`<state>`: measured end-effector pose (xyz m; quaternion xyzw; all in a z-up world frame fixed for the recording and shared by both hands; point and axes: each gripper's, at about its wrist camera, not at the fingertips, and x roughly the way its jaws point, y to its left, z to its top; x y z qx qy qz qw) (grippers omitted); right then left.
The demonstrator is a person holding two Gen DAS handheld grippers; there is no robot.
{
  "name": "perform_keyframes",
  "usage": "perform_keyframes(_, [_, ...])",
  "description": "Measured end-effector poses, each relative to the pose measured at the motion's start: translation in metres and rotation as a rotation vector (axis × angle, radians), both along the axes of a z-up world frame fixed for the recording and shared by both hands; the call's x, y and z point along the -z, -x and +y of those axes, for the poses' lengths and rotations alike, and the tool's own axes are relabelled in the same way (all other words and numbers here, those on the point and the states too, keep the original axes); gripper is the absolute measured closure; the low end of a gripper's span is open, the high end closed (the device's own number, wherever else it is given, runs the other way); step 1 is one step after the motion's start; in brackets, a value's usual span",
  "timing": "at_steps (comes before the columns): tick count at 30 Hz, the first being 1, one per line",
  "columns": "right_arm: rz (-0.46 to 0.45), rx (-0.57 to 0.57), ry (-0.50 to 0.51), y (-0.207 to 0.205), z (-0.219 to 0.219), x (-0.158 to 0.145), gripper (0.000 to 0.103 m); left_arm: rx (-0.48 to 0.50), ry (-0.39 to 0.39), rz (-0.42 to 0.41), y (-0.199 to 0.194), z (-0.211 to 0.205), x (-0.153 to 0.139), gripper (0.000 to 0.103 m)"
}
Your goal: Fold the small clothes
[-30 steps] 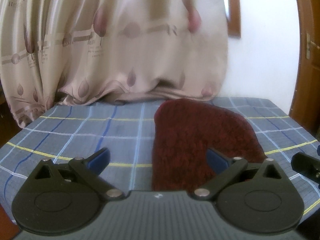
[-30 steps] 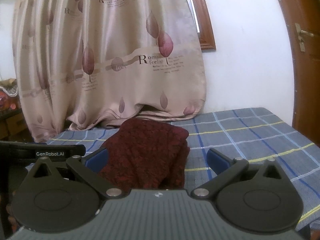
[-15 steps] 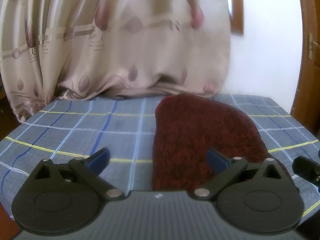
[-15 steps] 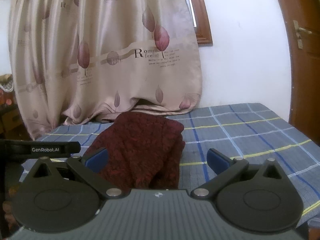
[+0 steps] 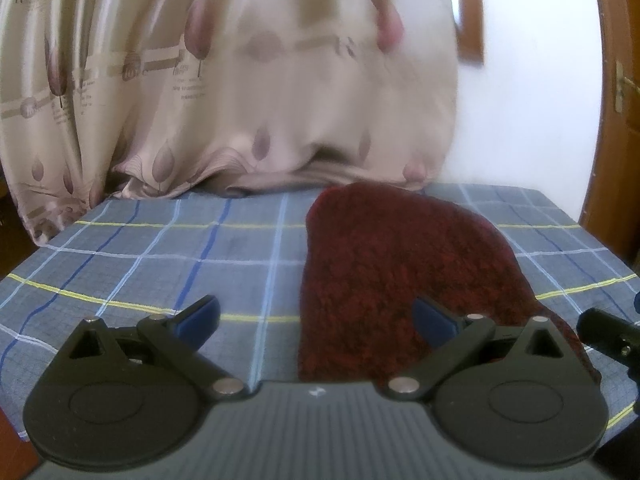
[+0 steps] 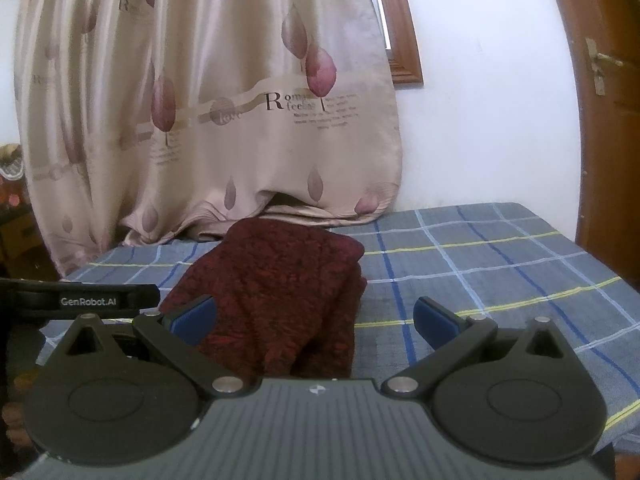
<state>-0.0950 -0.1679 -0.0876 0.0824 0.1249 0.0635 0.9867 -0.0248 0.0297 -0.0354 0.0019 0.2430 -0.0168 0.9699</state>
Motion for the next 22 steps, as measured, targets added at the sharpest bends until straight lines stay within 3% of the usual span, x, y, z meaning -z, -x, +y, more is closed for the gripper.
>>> perform_keyframes(7, [0.033,0.019,0.039,-0.01,0.002,0.0,0.0,-0.012,0.004,-0.022,0.002,-0.001,0.002,0.0])
perform_keyframes(14, [0.073,0.045,0.062,-0.02,0.003,0.002,0.0,-0.044,-0.031,-0.124,0.011,-0.007,-0.002,0.0])
perform_keyframes(22, [0.102,0.071,0.074,-0.027,0.001,0.0,0.0,-0.014,-0.031,-0.131,0.012,-0.014,-0.006,0.0])
